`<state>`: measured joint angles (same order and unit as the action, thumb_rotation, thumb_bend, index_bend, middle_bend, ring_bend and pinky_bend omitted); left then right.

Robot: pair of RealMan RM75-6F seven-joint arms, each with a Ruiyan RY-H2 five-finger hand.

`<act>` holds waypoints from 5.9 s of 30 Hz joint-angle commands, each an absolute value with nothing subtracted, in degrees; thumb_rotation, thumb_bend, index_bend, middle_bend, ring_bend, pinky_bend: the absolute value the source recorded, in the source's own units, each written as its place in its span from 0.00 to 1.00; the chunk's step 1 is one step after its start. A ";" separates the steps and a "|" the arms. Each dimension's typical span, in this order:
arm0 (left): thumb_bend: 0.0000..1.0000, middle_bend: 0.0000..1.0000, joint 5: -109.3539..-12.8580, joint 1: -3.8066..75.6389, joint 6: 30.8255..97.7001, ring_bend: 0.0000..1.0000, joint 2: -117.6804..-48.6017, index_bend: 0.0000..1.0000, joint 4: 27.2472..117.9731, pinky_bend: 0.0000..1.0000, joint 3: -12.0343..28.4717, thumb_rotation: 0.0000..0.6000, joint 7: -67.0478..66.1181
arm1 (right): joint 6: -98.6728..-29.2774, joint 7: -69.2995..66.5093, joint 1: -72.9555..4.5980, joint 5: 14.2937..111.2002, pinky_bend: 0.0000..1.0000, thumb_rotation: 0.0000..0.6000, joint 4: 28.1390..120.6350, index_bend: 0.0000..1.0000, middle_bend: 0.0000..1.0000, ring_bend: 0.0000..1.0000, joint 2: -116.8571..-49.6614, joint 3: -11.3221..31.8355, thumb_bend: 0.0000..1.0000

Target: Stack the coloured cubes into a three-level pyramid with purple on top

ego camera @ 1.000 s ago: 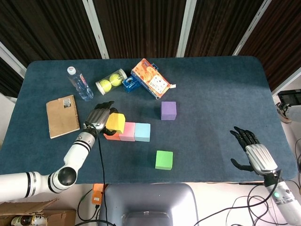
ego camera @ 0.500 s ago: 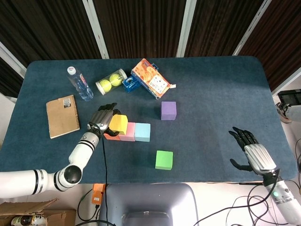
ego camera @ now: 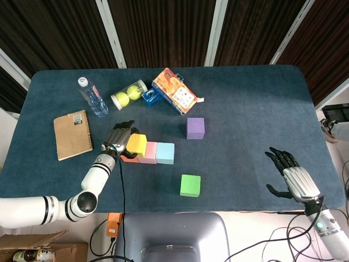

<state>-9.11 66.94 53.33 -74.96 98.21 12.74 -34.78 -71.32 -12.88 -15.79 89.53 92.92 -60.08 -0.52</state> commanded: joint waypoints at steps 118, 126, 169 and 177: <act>0.34 0.05 -18.54 66.36 50.69 0.00 -72.59 0.33 99.44 0.07 9.37 0.83 -31.51 | -70.70 -12.59 -15.57 89.12 0.00 1.00 92.84 0.00 0.00 0.00 -59.88 -0.33 0.24; 0.37 0.05 -20.15 66.43 50.12 0.00 -73.05 0.33 98.02 0.07 8.33 0.83 -31.57 | -70.31 -12.05 -15.67 88.62 0.00 1.00 92.93 0.00 0.00 0.00 -59.99 -0.19 0.24; 0.55 0.05 -25.35 66.66 49.31 0.00 -73.60 0.33 96.22 0.07 6.34 0.75 -30.66 | -69.73 -11.74 -15.76 88.14 0.00 1.00 93.32 0.00 0.00 0.00 -59.78 -0.12 0.24; 0.56 0.05 -30.15 65.84 48.72 0.00 -74.35 0.35 94.38 0.07 5.71 0.80 -30.01 | -69.49 -11.56 -15.80 87.96 0.00 1.00 93.31 0.00 0.00 0.00 -59.80 -0.12 0.24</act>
<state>-29.91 65.98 48.85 -74.23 94.60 5.83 -30.13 -69.49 -11.56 -15.80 87.96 93.31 -59.80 -0.13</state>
